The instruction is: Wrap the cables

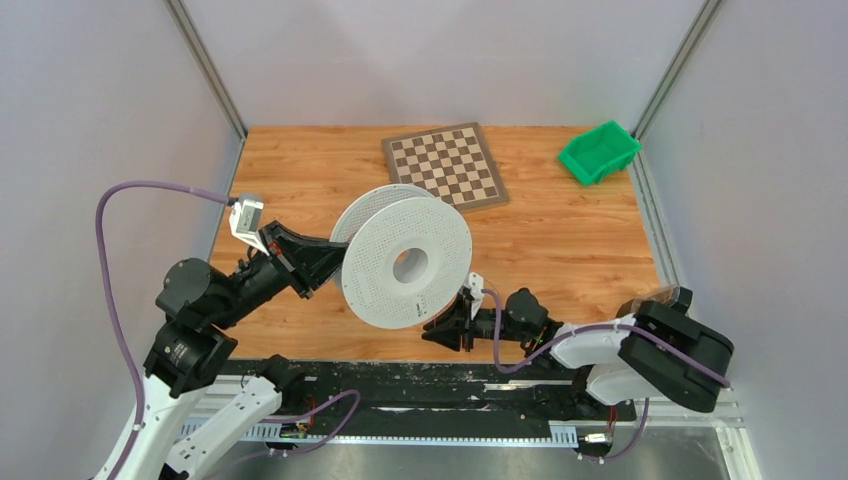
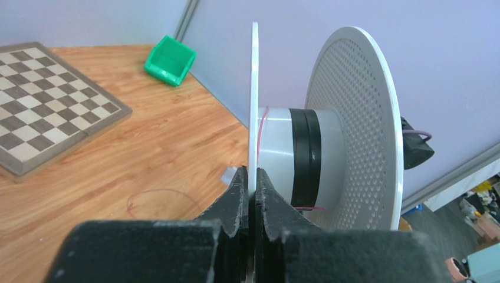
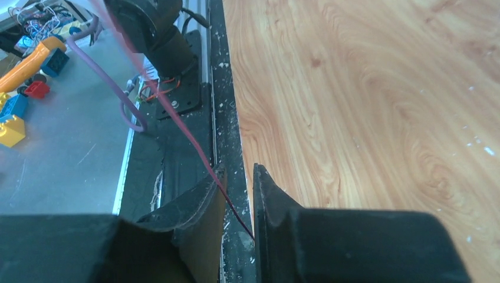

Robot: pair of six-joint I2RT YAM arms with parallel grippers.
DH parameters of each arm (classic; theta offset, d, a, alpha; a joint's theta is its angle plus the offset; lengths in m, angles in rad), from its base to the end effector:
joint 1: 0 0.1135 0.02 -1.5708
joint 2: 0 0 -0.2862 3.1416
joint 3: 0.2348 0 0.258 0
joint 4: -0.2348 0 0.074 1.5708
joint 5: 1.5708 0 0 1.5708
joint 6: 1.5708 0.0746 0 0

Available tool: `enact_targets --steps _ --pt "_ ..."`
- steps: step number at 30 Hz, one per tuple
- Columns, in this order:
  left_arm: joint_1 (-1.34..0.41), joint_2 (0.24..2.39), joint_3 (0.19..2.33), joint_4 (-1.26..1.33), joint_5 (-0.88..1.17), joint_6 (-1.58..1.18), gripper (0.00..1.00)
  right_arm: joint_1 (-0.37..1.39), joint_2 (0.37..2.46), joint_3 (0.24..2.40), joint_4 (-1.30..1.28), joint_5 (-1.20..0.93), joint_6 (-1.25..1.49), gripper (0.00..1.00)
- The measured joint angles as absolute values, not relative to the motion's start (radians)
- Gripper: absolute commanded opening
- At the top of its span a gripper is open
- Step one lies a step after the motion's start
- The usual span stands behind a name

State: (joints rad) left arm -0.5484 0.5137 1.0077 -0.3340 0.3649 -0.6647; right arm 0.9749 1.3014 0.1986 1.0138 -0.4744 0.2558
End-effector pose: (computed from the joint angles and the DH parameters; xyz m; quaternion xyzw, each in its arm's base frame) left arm 0.0758 -0.0775 0.4489 0.1009 0.6445 -0.5234 0.5481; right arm 0.1123 0.2264 0.1800 -0.4008 0.6155 0.5203 0.4356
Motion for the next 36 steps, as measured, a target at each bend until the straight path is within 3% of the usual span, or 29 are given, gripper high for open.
enact_targets --steps 6,15,20,26,29,36 --pt "-0.548 0.513 1.005 -0.31 0.353 -0.679 0.0 1.015 1.433 0.198 1.108 -0.466 0.268 0.21" --pt "-0.548 0.513 1.005 -0.342 0.171 -0.676 0.0 1.1 1.603 0.188 1.251 -0.37 0.333 0.13" --pt "-0.548 0.513 1.003 -0.349 0.072 -0.675 0.0 1.143 1.745 0.174 1.379 -0.333 0.379 0.01" --pt "-0.548 0.517 1.001 -0.376 -0.063 -0.619 0.0 1.177 1.769 0.153 1.437 -0.286 0.418 0.0" --pt "-0.548 0.528 0.995 -0.39 -0.138 -0.568 0.0 1.215 1.679 0.171 1.359 -0.247 0.413 0.0" --pt "-0.548 0.589 0.974 -0.432 -0.26 -0.426 0.0 1.349 1.375 0.446 0.798 -0.063 0.312 0.0"
